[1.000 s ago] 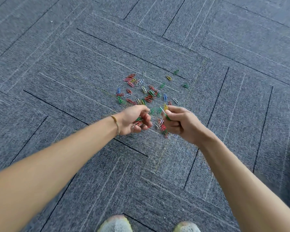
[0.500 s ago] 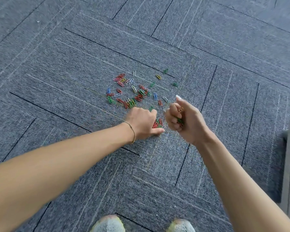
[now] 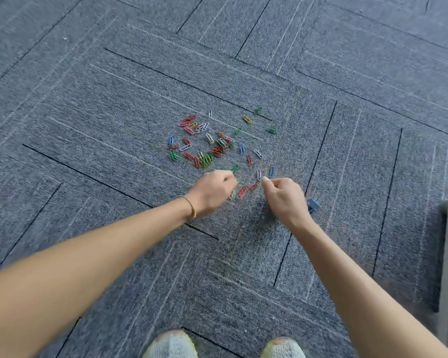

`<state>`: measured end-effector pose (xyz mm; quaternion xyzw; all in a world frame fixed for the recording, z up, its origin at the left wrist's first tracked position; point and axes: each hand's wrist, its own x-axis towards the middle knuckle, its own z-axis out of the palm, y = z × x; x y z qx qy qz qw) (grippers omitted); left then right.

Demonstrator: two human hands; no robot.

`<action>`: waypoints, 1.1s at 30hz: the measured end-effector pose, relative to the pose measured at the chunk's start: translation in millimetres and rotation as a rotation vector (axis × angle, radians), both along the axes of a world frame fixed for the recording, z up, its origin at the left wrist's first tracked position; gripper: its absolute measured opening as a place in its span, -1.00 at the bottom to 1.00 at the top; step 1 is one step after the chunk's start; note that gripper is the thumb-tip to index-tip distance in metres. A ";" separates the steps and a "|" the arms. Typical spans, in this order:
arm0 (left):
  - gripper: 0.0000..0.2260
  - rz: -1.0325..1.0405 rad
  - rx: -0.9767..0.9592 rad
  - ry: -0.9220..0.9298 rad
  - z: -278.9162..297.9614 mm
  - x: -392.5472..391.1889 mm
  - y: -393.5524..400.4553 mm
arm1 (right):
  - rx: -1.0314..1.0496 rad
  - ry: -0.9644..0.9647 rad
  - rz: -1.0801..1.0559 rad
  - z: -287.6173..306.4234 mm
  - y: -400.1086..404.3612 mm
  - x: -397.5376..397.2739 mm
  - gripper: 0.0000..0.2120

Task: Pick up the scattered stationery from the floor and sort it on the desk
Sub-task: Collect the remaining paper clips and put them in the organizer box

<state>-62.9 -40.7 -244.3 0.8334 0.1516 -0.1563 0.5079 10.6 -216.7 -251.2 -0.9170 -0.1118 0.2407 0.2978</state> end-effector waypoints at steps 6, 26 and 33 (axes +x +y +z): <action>-0.75 0.323 -0.875 0.192 6.9 -8.0 24.0 | -0.302 -0.352 0.134 -0.6 21.2 -8.2 -0.50; -0.79 0.322 -1.177 0.207 10.0 -22.0 63.1 | -0.454 -0.592 0.353 -12.9 36.3 -16.6 -0.49; -0.76 0.348 -1.150 0.199 12.3 -19.8 63.4 | -0.356 -0.625 0.475 -19.7 40.6 -13.4 -0.71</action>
